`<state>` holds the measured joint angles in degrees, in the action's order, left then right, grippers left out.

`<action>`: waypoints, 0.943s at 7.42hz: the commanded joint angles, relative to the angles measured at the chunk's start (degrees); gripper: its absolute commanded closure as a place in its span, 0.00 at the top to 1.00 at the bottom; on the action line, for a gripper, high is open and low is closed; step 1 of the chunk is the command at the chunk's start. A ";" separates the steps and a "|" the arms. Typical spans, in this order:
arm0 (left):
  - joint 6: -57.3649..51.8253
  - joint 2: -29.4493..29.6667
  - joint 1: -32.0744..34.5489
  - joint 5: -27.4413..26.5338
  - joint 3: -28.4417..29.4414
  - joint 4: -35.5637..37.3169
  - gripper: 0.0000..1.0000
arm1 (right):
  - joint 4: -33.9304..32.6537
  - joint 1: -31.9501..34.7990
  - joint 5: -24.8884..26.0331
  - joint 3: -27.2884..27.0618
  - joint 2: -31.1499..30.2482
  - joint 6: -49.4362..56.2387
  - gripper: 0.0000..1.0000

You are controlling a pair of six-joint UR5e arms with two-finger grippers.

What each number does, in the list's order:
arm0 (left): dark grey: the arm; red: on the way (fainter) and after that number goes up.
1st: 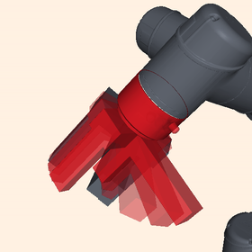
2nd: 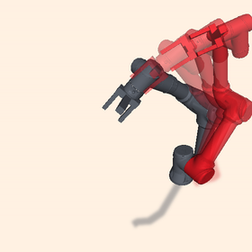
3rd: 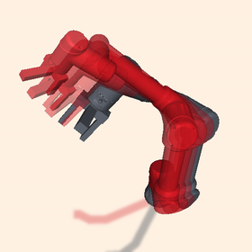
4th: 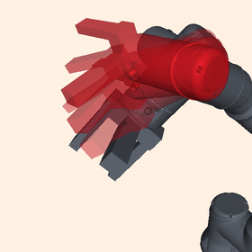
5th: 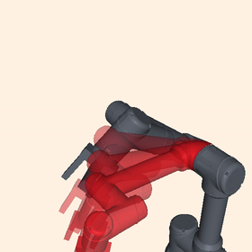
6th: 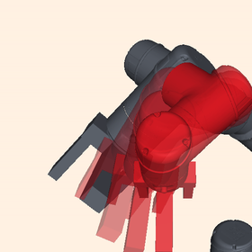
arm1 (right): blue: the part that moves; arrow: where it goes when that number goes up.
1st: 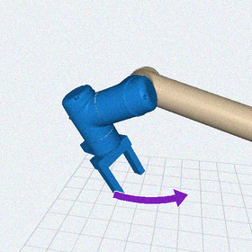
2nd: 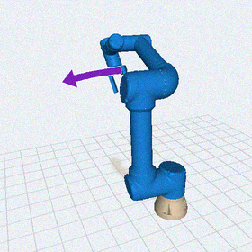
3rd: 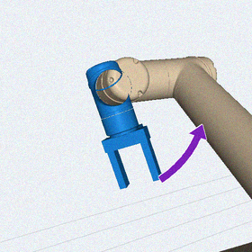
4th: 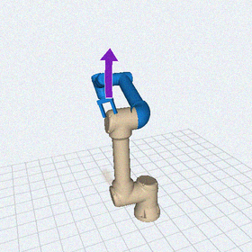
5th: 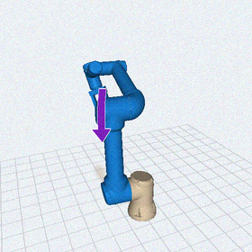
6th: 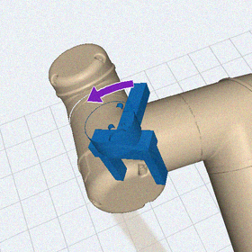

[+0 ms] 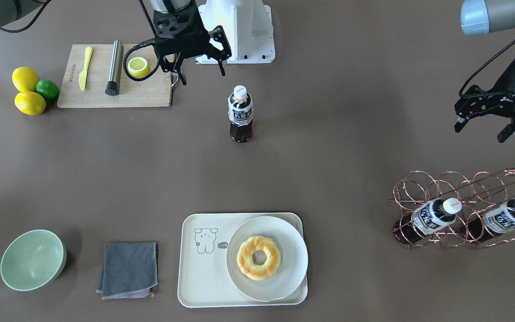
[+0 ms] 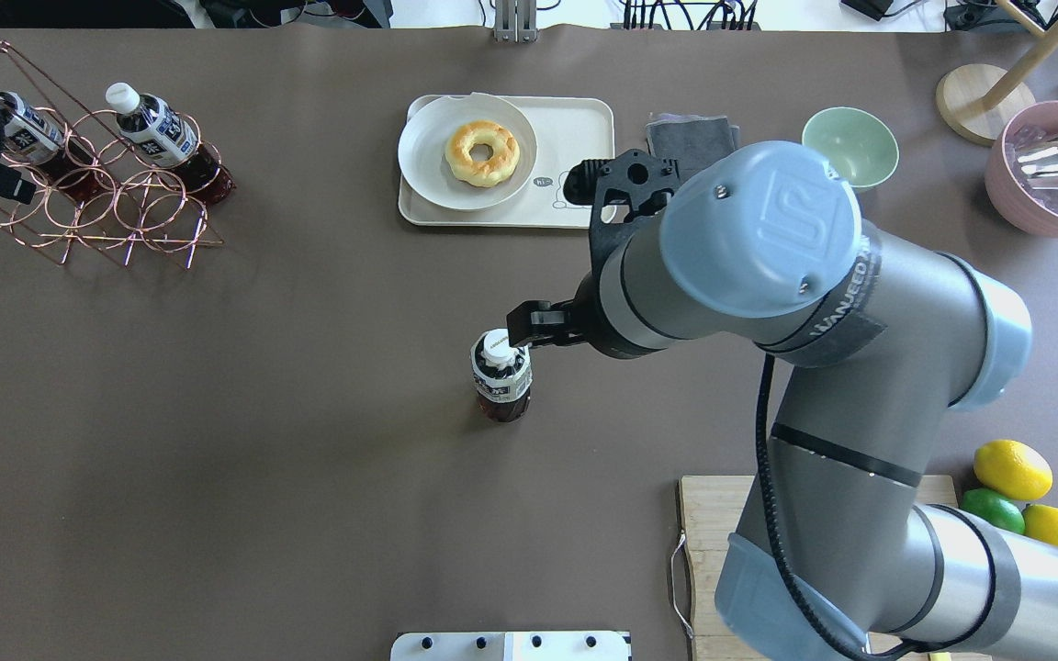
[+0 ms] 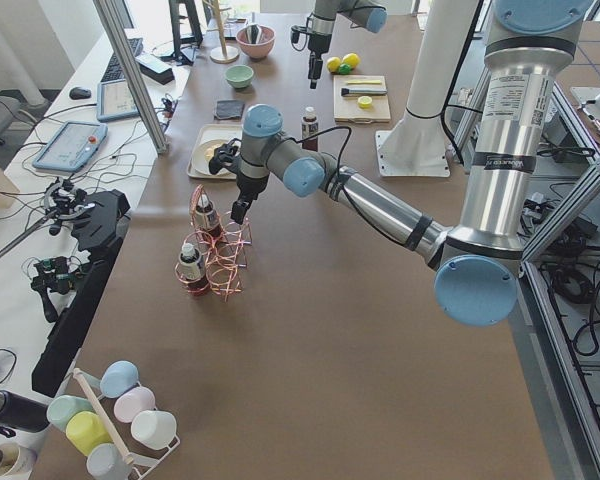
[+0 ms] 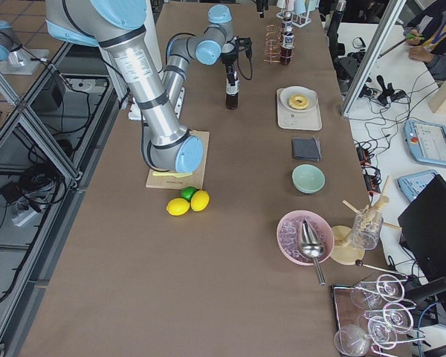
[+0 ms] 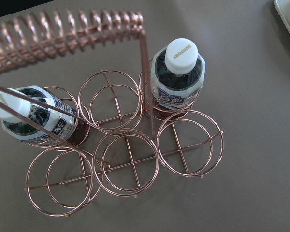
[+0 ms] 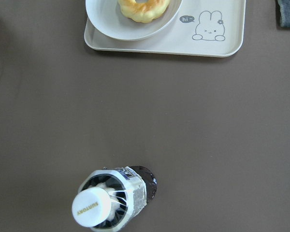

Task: Place tea on tray
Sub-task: 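Move the right gripper over the standing tea bottle while the left arm withdraws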

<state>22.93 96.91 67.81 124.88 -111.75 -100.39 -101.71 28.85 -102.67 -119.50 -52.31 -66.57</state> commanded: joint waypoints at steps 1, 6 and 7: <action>-0.35 -1.90 0.65 0.37 0.30 -1.72 0.97 | -3.47 -2.83 4.14 4.17 5.70 0.83 0.93; -0.35 -3.66 0.74 0.45 0.12 -4.29 0.97 | -4.90 -6.25 9.23 11.92 11.17 2.06 0.86; -0.35 -3.58 0.74 0.45 0.12 -4.29 0.97 | -4.90 -6.52 9.59 12.01 11.26 2.06 0.81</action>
<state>22.59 93.33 68.52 125.32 -111.58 -104.65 -106.61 23.18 -94.18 -108.50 -41.53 -64.65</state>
